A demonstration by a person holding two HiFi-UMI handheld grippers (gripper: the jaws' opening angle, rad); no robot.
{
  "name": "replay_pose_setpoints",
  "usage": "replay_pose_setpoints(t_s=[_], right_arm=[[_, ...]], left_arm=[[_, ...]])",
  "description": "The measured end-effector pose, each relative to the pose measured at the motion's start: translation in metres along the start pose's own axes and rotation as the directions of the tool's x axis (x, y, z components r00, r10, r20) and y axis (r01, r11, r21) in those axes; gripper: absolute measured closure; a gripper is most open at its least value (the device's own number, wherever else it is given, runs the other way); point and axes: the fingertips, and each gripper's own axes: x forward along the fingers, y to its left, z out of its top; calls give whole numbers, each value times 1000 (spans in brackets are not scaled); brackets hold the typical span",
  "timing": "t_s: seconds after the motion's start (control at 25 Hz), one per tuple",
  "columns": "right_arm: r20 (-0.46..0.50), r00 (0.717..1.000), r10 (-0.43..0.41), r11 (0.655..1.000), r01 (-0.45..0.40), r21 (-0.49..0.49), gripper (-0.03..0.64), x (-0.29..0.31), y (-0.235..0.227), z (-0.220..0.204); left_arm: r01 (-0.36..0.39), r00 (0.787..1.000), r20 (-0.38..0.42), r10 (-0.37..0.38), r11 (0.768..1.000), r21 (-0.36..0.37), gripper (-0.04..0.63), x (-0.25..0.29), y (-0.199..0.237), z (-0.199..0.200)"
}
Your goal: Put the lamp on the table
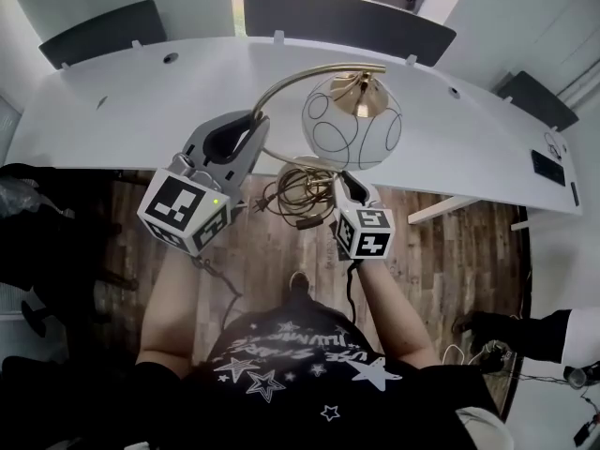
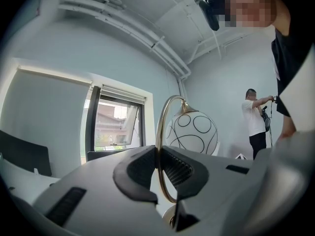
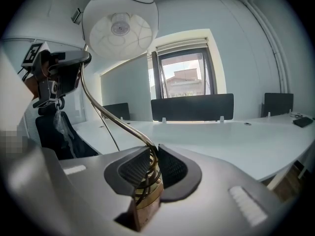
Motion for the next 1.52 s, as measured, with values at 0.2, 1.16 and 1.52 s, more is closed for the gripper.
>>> replay_pose_setpoints(t_s=[0.2, 1.16, 1.52], right_arm=[[-20, 999, 40, 999, -40, 2, 568, 6, -1, -3], [-34, 997, 64, 998, -64, -5, 568, 3, 3, -4], [0, 999, 38, 999, -38, -14, 568, 24, -4, -7]], left_arm=[[-28, 1000, -12, 28, 1000, 14, 554, 2, -1, -3], [-43, 999, -27, 43, 999, 20, 555, -2, -6, -1], [-15, 1000, 6, 15, 999, 48, 555, 7, 4, -13]])
